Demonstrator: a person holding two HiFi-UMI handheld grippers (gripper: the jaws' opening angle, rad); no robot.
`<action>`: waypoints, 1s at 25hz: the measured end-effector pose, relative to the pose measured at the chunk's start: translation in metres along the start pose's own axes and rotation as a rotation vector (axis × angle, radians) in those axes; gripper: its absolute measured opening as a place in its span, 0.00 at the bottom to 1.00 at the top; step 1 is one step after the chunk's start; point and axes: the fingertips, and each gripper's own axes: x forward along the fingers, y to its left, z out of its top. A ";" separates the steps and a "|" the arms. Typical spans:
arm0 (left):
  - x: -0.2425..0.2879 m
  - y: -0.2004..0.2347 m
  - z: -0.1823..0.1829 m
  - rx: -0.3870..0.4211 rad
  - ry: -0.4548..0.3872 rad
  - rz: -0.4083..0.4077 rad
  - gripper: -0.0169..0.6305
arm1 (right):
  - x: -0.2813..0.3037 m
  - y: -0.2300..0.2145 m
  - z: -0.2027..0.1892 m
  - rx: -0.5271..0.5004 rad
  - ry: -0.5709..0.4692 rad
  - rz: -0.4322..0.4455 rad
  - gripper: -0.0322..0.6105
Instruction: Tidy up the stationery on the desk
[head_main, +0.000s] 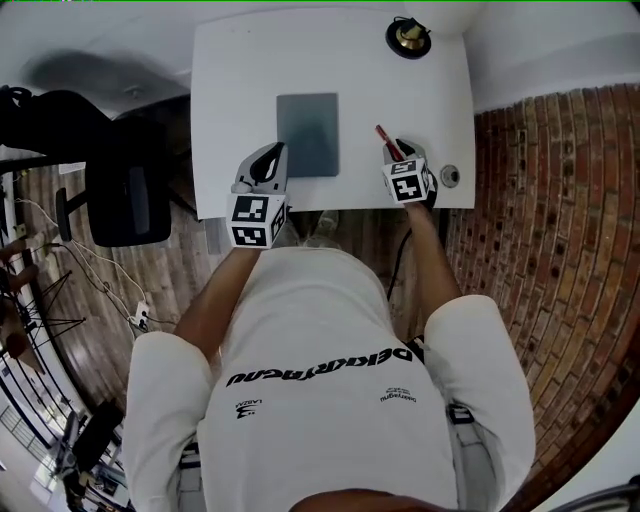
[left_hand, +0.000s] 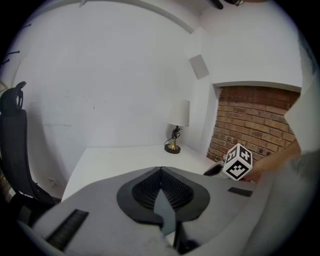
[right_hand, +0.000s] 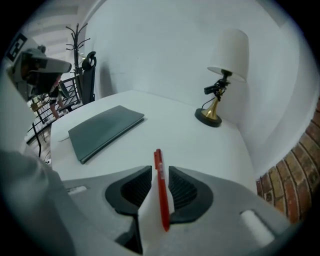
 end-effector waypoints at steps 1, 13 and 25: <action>-0.005 -0.003 0.000 0.007 -0.007 -0.006 0.02 | 0.002 0.001 -0.004 -0.020 0.017 0.017 0.21; -0.035 -0.010 0.008 0.047 -0.092 -0.010 0.02 | 0.016 0.005 -0.021 -0.100 0.143 0.123 0.16; -0.043 0.009 0.020 0.027 -0.143 0.037 0.02 | 0.009 -0.003 -0.018 0.104 0.145 0.098 0.13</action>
